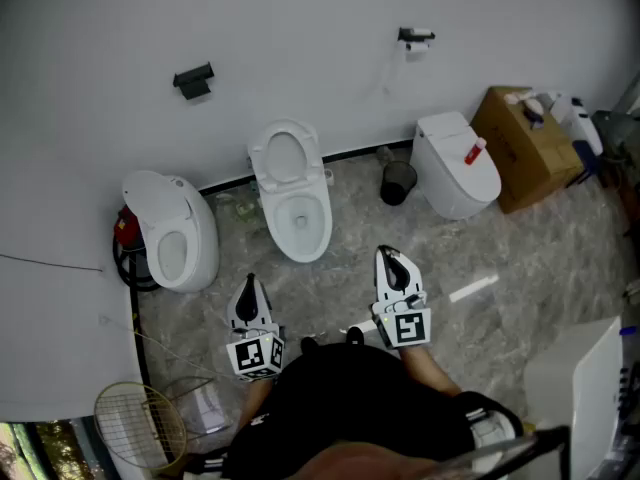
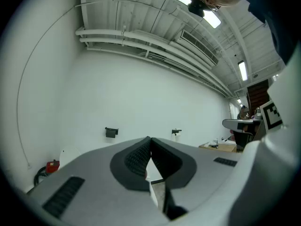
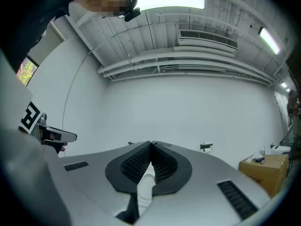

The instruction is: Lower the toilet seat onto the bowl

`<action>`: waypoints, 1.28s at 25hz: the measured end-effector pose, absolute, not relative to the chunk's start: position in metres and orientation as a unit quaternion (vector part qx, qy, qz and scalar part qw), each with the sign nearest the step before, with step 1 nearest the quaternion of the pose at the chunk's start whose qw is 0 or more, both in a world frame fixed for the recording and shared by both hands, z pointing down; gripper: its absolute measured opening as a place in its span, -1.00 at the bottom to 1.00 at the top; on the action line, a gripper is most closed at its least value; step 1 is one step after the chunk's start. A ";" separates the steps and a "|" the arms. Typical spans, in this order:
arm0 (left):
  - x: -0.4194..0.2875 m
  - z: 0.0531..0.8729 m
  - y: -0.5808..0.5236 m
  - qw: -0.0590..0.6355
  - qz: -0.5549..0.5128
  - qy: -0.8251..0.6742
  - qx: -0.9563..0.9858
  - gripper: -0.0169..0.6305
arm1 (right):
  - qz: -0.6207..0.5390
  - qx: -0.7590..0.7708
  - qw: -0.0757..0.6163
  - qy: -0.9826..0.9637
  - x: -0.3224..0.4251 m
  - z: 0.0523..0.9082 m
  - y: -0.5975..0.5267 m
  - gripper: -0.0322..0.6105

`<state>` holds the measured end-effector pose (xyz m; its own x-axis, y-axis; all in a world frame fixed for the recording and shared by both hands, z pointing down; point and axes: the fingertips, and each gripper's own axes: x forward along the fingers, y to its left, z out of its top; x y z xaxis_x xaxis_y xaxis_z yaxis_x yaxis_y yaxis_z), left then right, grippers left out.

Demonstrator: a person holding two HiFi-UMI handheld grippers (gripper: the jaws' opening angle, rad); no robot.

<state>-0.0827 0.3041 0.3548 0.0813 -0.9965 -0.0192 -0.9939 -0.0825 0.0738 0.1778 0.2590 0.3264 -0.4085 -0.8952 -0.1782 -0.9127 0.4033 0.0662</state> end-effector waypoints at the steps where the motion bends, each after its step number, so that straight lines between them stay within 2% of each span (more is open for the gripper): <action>1: -0.084 0.355 0.303 0.021 -0.032 -0.677 0.735 -0.92 | 0.077 -0.541 0.056 0.836 0.177 0.326 0.258 -0.86; 32: -0.093 0.354 0.299 0.009 -0.015 -0.685 0.728 -0.91 | 0.083 -0.546 0.046 0.832 0.171 0.326 0.252 -0.85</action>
<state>-0.0925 0.2992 0.3538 0.0598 -0.9982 -0.0106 -0.9976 -0.0601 0.0334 0.1707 0.2525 0.3262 -0.3996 -0.9014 -0.1667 -0.9166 0.3900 0.0884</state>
